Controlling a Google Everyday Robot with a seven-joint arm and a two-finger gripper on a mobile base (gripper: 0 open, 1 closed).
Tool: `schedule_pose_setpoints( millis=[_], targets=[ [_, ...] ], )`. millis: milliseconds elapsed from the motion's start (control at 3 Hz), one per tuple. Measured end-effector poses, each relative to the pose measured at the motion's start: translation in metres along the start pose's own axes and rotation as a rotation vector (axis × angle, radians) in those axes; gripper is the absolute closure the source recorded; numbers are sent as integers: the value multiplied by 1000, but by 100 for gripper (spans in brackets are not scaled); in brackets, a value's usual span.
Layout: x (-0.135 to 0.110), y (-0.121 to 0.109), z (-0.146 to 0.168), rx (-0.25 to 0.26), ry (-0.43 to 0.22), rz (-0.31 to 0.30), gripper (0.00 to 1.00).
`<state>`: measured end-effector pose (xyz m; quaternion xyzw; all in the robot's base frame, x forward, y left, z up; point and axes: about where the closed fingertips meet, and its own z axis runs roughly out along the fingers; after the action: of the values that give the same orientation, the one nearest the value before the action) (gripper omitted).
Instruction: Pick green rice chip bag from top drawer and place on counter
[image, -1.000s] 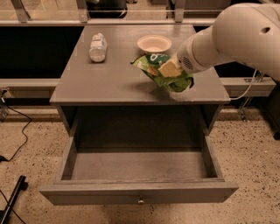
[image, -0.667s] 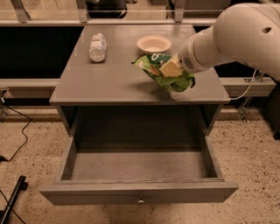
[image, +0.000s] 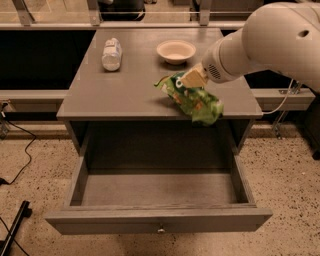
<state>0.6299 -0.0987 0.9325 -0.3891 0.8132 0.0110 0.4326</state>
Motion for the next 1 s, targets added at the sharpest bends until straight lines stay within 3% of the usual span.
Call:
schedule_pose_setpoints(
  millis=[333, 667, 1000],
  targets=[
    [-1, 1, 0, 0, -1, -2, 0],
    [-1, 1, -1, -1, 2, -2, 0],
    [21, -15, -53, -3, 12, -18, 0]
  ],
)
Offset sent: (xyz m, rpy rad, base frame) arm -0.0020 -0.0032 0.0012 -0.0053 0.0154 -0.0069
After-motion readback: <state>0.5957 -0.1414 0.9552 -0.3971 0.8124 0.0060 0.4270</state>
